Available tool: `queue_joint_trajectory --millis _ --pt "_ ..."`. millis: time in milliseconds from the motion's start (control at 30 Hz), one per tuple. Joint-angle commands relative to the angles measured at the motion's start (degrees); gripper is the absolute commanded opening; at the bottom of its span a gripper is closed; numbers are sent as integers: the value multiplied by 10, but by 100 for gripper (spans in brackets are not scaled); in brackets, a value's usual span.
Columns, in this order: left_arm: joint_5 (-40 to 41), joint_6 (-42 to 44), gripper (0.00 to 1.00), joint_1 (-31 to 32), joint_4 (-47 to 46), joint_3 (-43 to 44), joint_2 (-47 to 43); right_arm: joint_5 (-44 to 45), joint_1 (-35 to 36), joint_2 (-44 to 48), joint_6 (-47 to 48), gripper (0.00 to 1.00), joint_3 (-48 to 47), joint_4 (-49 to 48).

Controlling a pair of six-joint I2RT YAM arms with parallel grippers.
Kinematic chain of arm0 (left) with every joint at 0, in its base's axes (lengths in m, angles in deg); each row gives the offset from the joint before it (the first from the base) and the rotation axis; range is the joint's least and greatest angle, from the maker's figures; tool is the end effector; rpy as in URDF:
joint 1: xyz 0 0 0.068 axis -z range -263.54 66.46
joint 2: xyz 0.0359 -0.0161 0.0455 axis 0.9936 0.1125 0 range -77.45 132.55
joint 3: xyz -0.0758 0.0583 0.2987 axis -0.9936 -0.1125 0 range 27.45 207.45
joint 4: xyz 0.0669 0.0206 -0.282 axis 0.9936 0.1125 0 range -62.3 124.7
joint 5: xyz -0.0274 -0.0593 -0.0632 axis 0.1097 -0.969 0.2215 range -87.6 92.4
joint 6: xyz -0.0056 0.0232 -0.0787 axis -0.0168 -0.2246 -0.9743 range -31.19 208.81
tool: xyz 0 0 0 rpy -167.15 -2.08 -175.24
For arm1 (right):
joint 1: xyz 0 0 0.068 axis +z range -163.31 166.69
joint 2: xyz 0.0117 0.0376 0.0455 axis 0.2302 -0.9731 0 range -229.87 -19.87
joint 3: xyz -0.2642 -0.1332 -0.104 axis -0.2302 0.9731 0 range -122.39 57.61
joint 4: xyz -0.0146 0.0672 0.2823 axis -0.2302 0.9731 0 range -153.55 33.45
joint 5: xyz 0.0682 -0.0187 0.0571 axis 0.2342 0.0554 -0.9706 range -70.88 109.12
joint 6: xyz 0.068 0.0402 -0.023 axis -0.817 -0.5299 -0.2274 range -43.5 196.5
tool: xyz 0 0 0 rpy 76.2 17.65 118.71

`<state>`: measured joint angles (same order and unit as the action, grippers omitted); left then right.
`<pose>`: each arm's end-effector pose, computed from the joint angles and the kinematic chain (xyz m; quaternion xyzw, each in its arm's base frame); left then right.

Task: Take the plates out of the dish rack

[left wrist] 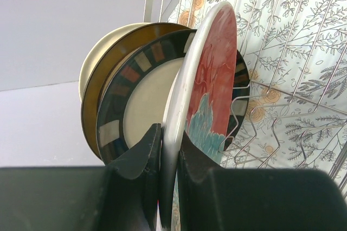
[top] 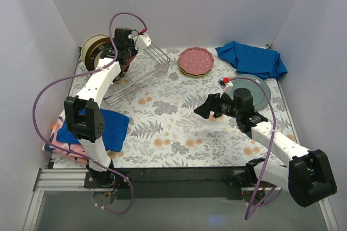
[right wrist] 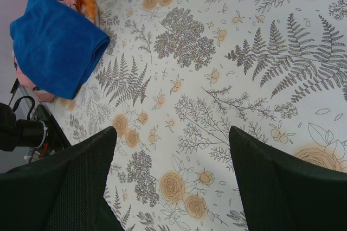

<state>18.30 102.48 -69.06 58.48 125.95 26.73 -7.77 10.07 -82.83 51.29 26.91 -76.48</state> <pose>0.4796 -0.1036 0.3577 0.1547 0.8728 0.1203 0.4469 0.2408 0.1393 0.2439 -0.1218 0.7955 0.4043 0.4346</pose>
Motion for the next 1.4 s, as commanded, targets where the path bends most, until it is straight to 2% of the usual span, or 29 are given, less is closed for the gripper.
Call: queue_joint_trajectory --millis 0,200,733,933,1200,1367 --pt "25 -14 0 10 -163 57 -28 5 4 10 10 89 -28 0" --pt "13 -22 0 15 -162 78 -21 6 4 9 10 89 -29 0" --pt "-25 -83 0 20 -209 64 -30 3 4 3 10 89 -33 0" --pt "-60 -185 0 20 -230 43 -54 -1 4 7 8 89 -33 1" --pt "-83 -375 0 20 -294 -7 -93 -2 4 14 9 89 -31 2" --pt "-86 -429 0 21 -352 -58 -132 -1 4 21 9 89 -30 3"
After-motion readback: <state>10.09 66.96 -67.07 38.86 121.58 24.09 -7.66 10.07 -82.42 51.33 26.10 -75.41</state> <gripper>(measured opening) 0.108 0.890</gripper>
